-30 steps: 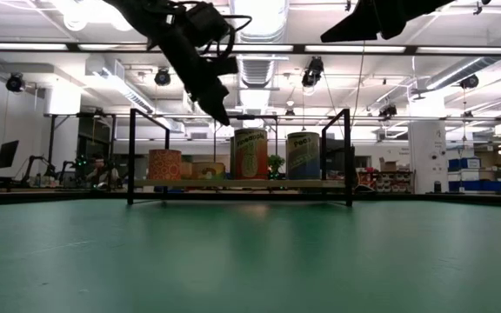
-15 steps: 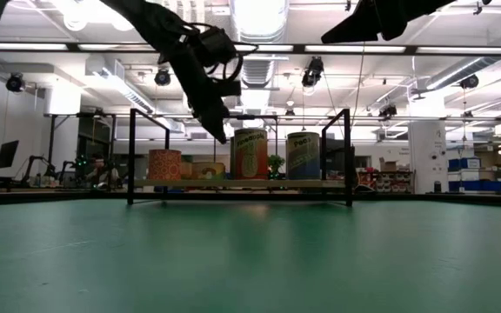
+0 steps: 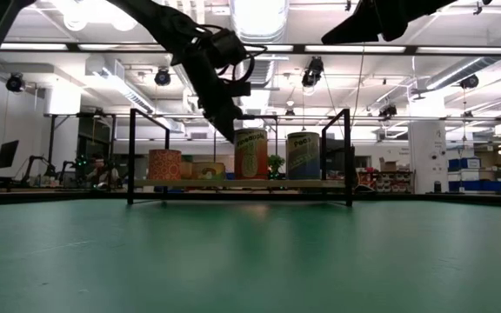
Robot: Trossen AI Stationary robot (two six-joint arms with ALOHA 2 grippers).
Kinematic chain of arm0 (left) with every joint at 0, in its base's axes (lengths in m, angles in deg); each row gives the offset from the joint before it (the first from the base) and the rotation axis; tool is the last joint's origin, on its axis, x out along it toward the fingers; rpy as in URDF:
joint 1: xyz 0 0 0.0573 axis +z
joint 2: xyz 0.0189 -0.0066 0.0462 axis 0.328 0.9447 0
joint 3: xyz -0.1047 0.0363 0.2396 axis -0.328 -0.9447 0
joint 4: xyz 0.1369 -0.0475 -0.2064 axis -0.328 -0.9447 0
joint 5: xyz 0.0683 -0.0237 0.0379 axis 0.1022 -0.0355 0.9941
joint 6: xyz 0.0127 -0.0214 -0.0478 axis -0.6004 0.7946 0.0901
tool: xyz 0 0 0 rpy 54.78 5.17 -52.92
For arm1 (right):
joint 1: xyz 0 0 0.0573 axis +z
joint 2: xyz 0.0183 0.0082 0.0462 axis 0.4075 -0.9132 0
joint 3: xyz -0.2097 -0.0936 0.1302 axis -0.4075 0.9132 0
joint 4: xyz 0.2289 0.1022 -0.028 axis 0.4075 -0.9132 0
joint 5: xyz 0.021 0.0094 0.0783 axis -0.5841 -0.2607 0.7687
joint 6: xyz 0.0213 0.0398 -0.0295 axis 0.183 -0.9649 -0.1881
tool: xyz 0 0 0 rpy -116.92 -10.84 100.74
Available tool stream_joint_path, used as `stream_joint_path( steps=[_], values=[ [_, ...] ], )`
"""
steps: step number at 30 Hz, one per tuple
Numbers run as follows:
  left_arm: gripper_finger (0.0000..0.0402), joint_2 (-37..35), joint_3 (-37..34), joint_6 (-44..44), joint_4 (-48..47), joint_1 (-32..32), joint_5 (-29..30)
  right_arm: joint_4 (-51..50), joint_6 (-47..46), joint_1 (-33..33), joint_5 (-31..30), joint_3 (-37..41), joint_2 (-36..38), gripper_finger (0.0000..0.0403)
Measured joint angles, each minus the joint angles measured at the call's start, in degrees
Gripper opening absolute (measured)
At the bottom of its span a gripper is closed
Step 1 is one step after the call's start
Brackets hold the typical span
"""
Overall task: Pick and place cans onto a shelf
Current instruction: Adjust the canned goods on the shelf
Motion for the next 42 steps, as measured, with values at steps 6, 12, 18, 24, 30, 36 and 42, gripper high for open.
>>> stream_joint_path(
  steps=[6,12,18,24,30,36,42],
  values=[
    [0.0,-0.3,0.0,2.6,-4.0,-0.2,0.0,-0.5,-0.1,0.0,0.0,0.0,0.0,0.0199],
    [0.0,-0.7,-0.1,4.0,-7.2,-2.3,-5.7,-0.7,-0.2,0.0,0.0,0.0,0.0,0.0199],
    [0.0,-0.7,0.0,4.0,-6.8,-4.6,-8.1,-0.7,-0.2,0.0,0.0,0.0,0.0,0.0199],
    [0.0,-0.7,0.3,5.7,-7.4,-4.8,-5.4,-0.7,-0.2,0.0,0.0,0.0,0.0,0.0199],
    [0.0,-1.0,0.3,8.7,-10.5,-5.1,-4.0,-0.8,-0.2,0.0,0.0,0.0,0.0,0.0199],
    [0.0,-3.9,-0.5,11.3,-10.0,-8.8,-4.5,-1.4,-0.3,0.0,0.0,0.0,0.0,0.0199],
    [0.0,-10.3,-7.2,13.2,-1.7,-16.6,-4.3,-2.7,-2.1,0.0,0.0,0.0,0.0,0.0199]
  ],
)
